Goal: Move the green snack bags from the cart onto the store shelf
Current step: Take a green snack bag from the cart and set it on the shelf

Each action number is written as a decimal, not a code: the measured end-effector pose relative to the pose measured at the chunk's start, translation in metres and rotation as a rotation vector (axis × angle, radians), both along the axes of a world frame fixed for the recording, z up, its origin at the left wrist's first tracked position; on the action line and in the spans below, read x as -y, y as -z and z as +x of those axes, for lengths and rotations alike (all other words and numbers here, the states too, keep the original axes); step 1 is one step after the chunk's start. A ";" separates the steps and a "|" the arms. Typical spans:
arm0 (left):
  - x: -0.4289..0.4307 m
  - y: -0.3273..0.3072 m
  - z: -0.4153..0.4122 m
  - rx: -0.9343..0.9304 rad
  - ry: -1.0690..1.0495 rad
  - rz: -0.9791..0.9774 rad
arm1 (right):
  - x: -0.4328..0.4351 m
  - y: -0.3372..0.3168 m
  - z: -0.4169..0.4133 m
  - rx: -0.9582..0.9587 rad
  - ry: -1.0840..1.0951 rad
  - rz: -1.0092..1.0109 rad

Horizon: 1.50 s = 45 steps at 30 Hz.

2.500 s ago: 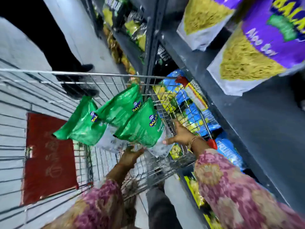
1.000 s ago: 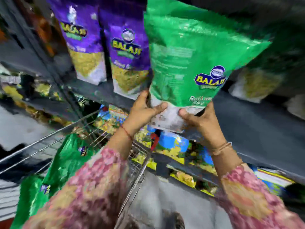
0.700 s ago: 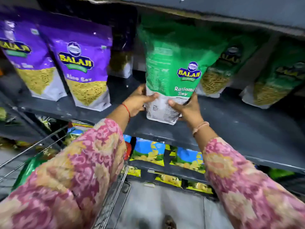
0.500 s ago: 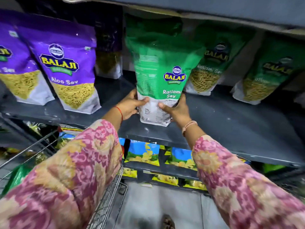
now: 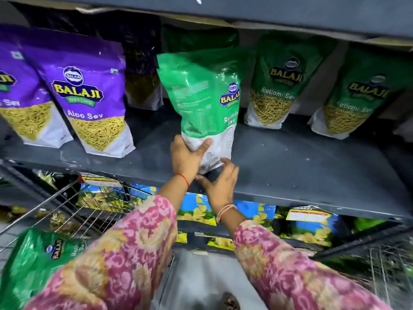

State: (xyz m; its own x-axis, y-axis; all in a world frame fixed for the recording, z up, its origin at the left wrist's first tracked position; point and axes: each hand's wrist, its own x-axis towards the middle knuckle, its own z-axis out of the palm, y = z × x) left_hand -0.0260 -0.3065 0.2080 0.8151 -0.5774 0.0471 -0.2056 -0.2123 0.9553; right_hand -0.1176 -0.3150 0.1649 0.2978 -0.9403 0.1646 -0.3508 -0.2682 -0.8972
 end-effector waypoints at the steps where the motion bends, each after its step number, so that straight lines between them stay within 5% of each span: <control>1: -0.002 0.003 -0.011 0.049 -0.040 0.003 | 0.000 0.000 0.003 0.005 0.016 0.025; 9: -0.026 0.017 -0.082 0.123 -0.031 -0.181 | 0.027 -0.012 -0.011 0.102 -0.005 0.202; 14: -0.008 0.013 -0.035 -0.261 -0.275 -0.200 | 0.067 -0.010 -0.027 0.102 -0.184 0.256; 17: -0.006 0.022 -0.001 -0.496 -0.044 -0.172 | 0.087 -0.009 -0.033 0.089 -0.253 0.342; 21: -0.016 0.035 0.006 -0.446 0.218 0.007 | 0.098 -0.016 -0.037 0.048 -0.308 0.403; 31: -0.007 0.048 0.011 -0.524 0.291 0.106 | 0.088 0.010 -0.037 -0.014 -0.245 0.293; 36: -0.065 0.037 0.002 -0.189 0.136 -0.053 | 0.025 0.024 -0.041 -0.066 0.042 0.028; 39: -0.137 0.075 0.012 0.003 -0.034 0.038 | -0.035 0.037 -0.030 -0.072 0.023 -0.125; 45: -0.276 0.149 0.052 -0.242 -0.514 0.299 | -0.122 0.070 0.046 -0.244 -0.252 -0.300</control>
State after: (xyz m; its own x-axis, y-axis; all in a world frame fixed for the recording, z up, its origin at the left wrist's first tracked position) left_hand 0.0260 -0.0308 0.0594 0.9587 -0.0692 -0.2757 0.2079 -0.4910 0.8460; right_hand -0.0717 -0.1930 0.0954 0.5752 -0.7550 0.3150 -0.4326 -0.6075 -0.6662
